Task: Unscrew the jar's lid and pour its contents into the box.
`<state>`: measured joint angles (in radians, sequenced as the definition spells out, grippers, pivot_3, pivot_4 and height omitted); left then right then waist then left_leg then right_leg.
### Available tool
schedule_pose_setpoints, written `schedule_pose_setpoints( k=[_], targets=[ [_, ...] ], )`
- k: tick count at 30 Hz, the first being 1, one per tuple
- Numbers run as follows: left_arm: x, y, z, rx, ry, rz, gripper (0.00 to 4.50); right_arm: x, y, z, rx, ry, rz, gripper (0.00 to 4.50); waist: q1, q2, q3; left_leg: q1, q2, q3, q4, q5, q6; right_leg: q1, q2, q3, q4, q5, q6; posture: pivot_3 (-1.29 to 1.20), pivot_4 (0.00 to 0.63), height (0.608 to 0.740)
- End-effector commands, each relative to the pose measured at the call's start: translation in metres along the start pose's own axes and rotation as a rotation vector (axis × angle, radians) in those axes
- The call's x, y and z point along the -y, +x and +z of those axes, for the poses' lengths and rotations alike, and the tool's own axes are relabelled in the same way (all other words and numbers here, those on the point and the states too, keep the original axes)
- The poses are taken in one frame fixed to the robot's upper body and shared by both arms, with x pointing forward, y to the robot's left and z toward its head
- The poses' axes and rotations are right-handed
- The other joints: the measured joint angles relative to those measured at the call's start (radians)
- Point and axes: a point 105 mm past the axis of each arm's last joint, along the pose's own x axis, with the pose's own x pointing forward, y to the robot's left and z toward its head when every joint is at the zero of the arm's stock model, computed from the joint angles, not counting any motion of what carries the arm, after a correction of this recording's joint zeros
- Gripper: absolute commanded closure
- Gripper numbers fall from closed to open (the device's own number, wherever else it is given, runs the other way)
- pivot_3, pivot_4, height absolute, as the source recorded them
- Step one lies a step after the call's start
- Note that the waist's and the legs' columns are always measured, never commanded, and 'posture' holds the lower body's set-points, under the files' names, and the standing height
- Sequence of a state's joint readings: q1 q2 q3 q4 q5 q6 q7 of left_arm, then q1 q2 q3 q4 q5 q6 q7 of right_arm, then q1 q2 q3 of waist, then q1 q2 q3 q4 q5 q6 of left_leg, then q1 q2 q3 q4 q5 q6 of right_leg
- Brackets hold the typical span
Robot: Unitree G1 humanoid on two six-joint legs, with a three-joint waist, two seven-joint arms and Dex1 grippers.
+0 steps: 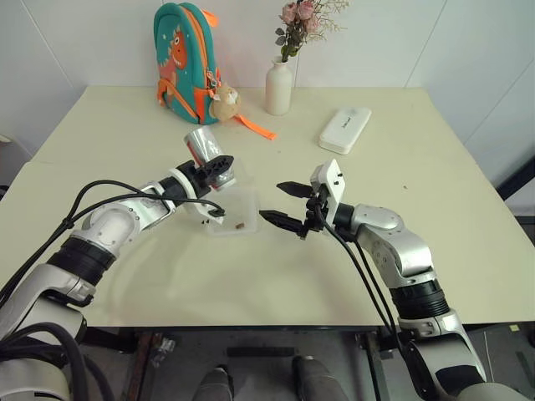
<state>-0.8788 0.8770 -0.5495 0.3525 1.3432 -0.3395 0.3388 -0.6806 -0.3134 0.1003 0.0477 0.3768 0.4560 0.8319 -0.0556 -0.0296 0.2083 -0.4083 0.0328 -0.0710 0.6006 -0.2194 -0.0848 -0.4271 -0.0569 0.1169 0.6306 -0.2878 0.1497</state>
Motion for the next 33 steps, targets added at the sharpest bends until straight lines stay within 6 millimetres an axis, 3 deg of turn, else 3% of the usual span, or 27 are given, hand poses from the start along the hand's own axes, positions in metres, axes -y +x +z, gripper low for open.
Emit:
schedule_pose_setpoints(
  k=[1, 4, 7, 11, 13, 14, 17, 22, 25, 33],
  targets=[
    [-0.012, -0.009, -0.026, -0.073, -0.075, 0.037, 2.42, 0.001, -0.004, 0.010, 0.049, -0.018, -0.009, 0.01, 0.000, 0.000, 0.000, 0.000, 0.000, 0.000, 0.000, 0.000, 0.000, 0.000, 0.000, 0.000, 0.000, 0.000, 0.000, 0.00, 0.150, 0.740],
    [-0.007, -0.017, -0.045, -0.147, -0.226, 0.022, 2.42, 0.000, -0.006, 0.009, 0.044, -0.016, -0.004, 0.01, 0.000, 0.000, 0.000, 0.000, 0.000, 0.000, 0.001, 0.000, 0.000, 0.000, 0.000, 0.000, 0.001, 0.000, 0.000, 0.00, 0.150, 0.740],
    [0.003, -0.028, -0.066, -0.246, -0.617, 0.026, 2.42, -0.001, -0.008, 0.006, 0.027, -0.021, 0.006, 0.01, -0.002, 0.000, 0.000, 0.001, 0.000, 0.000, 0.002, 0.000, 0.001, 0.000, 0.000, 0.000, 0.003, 0.000, 0.000, 0.00, 0.150, 0.740],
    [0.035, -0.038, -0.087, -0.427, -1.373, 0.015, 2.42, -0.001, -0.010, 0.006, 0.018, -0.027, 0.020, 0.01, -0.001, 0.000, 0.000, 0.001, 0.000, 0.000, 0.004, 0.000, 0.001, 0.001, 0.000, 0.000, 0.006, 0.000, -0.001, 0.00, 0.150, 0.740],
    [0.050, -0.047, -0.103, -0.539, -1.684, 0.096, 2.42, -0.001, -0.010, 0.006, 0.014, -0.034, 0.026, 0.01, -0.001, 0.000, 0.000, 0.001, 0.000, 0.000, 0.007, 0.001, 0.001, 0.001, 0.000, -0.001, 0.007, 0.000, -0.001, 0.00, 0.150, 0.740],
    [0.065, -0.053, -0.106, -0.610, -1.894, 0.109, 2.42, -0.002, -0.010, 0.007, 0.012, -0.040, 0.030, 0.01, -0.003, 0.000, 0.000, 0.000, 0.000, -0.001, 0.009, 0.001, 0.001, 0.001, 0.000, -0.001, 0.009, 0.000, -0.001, 0.00, 0.150, 0.740],
    [0.086, -0.063, -0.108, -0.693, -2.179, 0.169, 2.42, -0.002, -0.010, 0.007, 0.005, -0.053, 0.039, 0.01, -0.019, -0.001, 0.000, 0.001, 0.000, -0.001, 0.012, 0.001, 0.001, 0.001, 0.001, -0.001, 0.011, 0.000, 0.000, 0.00, 0.150, 0.740],
    [0.107, -0.075, -0.104, -0.732, -2.307, 0.262, 2.42, -0.002, -0.010, 0.008, -0.007, -0.065, 0.045, 0.01, -0.029, -0.001, 0.000, 0.002, 0.000, -0.002, 0.012, 0.001, 0.001, 0.002, 0.000, -0.001, 0.012, 0.000, 0.000, 0.00, 0.150, 0.740],
    [0.108, -0.077, -0.105, -0.682, -2.353, 0.367, 2.42, -0.001, -0.011, 0.009, -0.015, -0.075, 0.045, 0.01, -0.026, -0.001, 0.000, 0.002, 0.000, -0.002, 0.012, 0.001, 0.000, 0.002, 0.000, -0.001, 0.012, 0.000, 0.000, 0.00, 0.150, 0.740],
    [0.138, -0.095, -0.078, -0.736, -2.321, 0.322, 2.42, -0.001, -0.012, 0.011, -0.015, -0.117, 0.051, 0.01, -0.027, -0.001, 0.000, 0.002, 0.000, -0.002, 0.011, 0.001, 0.000, 0.002, 0.001, -0.001, 0.012, 0.000, 0.000, 0.00, 0.150, 0.740]
  ],
)
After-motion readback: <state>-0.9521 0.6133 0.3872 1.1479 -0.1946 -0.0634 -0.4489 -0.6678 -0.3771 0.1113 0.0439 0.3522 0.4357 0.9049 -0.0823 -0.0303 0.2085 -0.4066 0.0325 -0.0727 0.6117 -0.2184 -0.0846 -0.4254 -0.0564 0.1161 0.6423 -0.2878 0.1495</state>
